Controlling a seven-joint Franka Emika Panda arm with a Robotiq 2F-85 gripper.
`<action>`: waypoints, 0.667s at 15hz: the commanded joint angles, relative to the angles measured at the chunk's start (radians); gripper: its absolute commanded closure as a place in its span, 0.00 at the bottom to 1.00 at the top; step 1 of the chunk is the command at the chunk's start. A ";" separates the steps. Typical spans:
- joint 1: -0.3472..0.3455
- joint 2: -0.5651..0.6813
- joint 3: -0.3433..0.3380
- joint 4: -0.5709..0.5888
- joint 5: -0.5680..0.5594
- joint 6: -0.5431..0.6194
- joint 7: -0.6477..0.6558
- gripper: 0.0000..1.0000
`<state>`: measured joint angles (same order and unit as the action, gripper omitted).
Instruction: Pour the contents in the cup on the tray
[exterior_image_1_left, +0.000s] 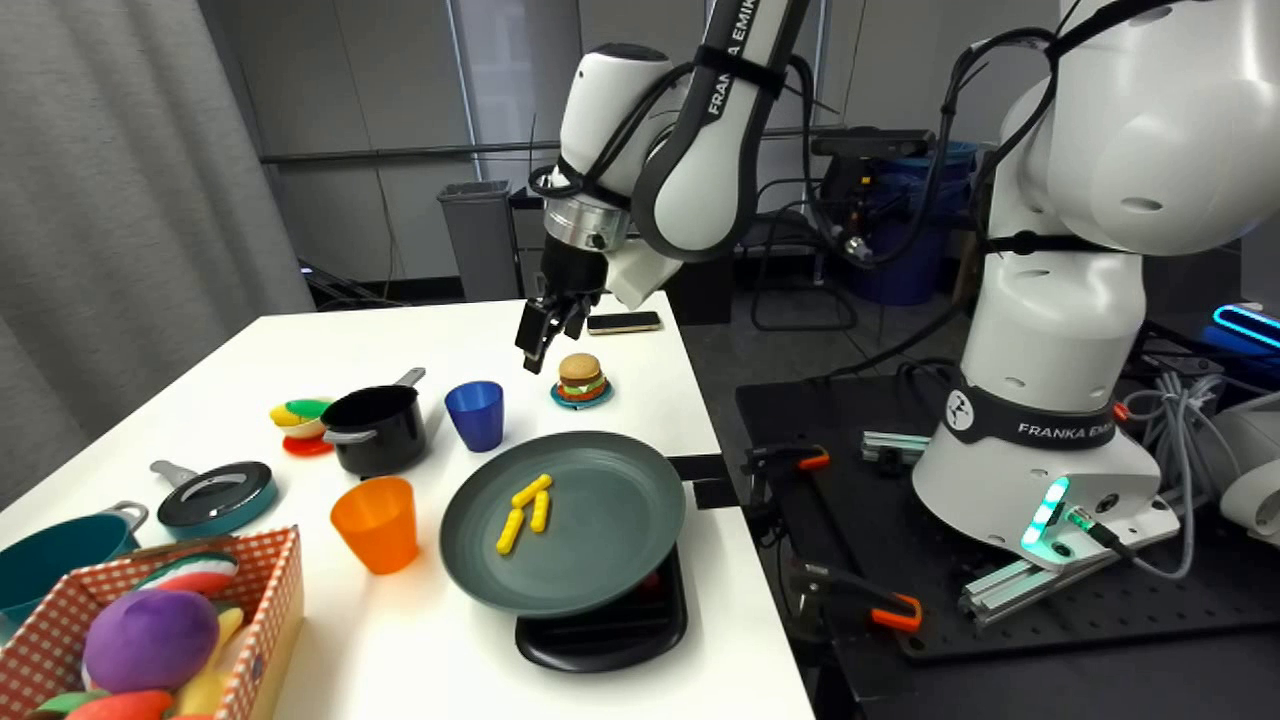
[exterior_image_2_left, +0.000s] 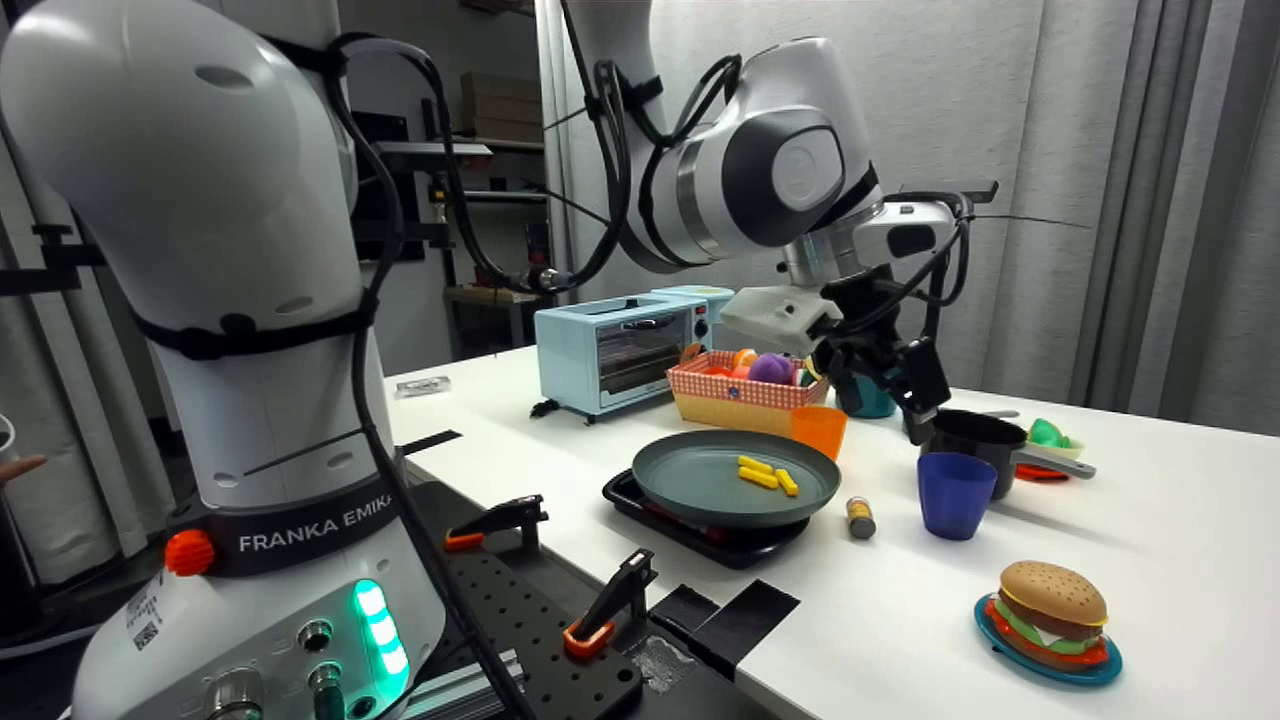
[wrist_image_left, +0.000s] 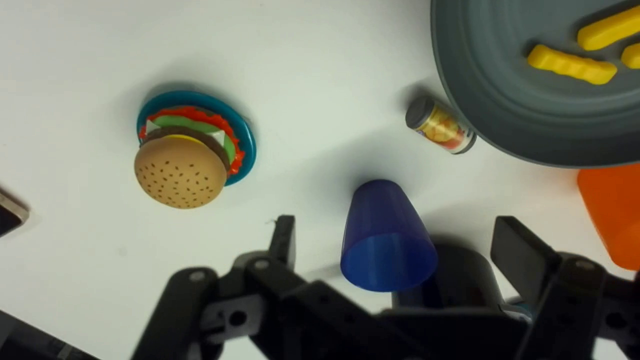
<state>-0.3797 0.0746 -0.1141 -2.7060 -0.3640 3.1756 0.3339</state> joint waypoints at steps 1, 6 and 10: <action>0.046 0.098 -0.027 0.027 0.142 0.124 -0.131 0.00; -0.226 0.208 0.222 0.026 -0.054 0.257 -0.034 0.00; -0.362 0.262 0.281 0.063 -0.181 0.308 -0.051 0.00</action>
<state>-0.6406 0.2869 0.1268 -2.6816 -0.4571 3.4280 0.2835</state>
